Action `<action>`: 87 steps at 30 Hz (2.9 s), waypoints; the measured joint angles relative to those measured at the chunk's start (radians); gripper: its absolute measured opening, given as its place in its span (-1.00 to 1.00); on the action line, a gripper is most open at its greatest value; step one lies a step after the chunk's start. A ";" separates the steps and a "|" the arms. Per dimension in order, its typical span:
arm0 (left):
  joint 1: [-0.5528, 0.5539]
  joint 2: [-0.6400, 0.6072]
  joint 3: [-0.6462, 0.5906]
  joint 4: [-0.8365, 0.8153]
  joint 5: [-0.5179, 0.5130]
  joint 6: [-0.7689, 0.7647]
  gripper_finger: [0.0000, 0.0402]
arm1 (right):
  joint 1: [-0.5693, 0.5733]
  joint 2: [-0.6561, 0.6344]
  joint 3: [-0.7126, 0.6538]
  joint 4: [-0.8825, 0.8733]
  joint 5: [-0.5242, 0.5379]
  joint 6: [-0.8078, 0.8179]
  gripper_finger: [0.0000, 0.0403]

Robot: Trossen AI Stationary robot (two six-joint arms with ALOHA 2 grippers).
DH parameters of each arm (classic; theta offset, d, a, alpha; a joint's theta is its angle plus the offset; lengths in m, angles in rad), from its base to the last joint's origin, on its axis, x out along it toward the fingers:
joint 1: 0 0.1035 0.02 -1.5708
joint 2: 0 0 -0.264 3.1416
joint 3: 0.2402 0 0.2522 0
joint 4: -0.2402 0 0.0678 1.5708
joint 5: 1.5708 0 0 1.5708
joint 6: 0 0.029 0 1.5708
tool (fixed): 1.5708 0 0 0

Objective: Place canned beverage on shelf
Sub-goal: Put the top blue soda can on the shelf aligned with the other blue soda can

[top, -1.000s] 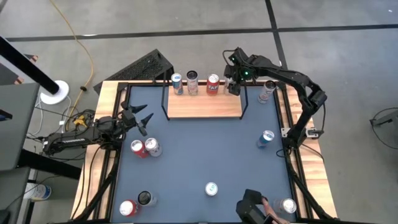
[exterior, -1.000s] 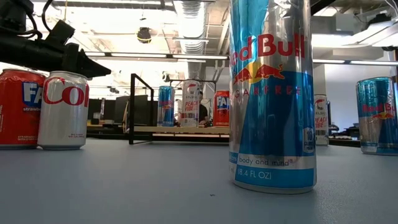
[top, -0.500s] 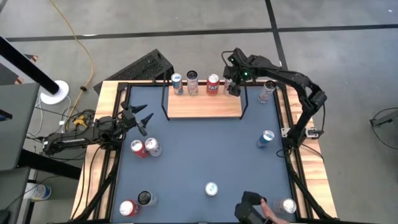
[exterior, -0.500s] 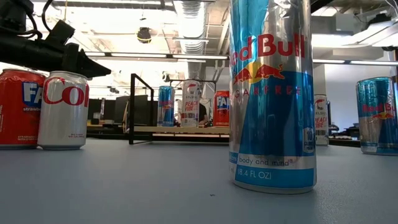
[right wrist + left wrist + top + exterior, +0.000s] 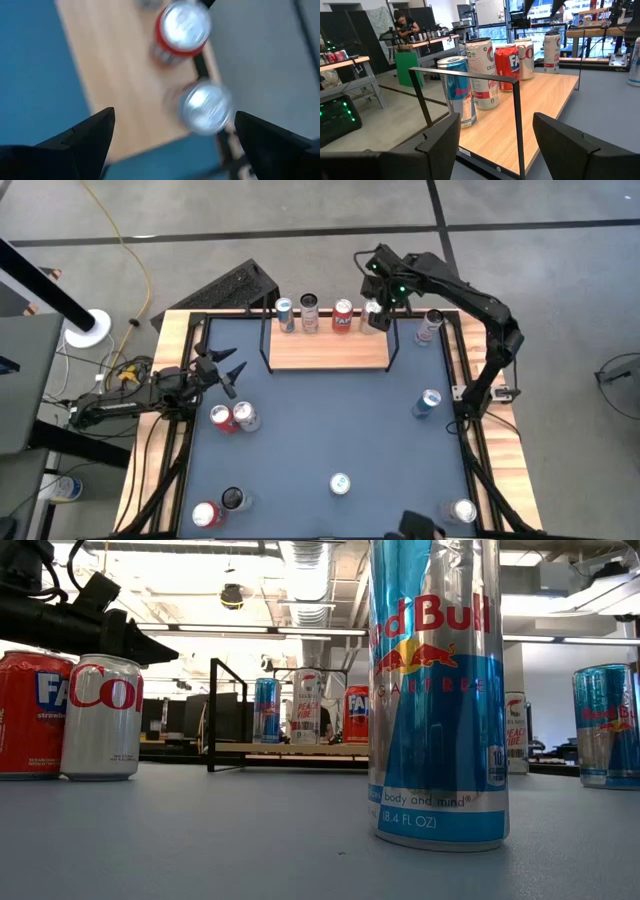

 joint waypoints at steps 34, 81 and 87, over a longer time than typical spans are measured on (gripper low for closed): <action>0.000 0.000 0.000 0.000 0.000 0.000 0.20 | 1.058 -0.382 -0.531 0.178 0.395 1.084 0.96; 0.000 0.001 0.000 0.000 0.000 0.000 0.20 | 0.923 -0.633 -0.950 -0.139 0.272 1.693 0.96; 0.000 0.001 0.000 0.000 0.000 0.000 0.20 | 0.926 -0.631 -0.981 -0.124 0.255 1.704 0.88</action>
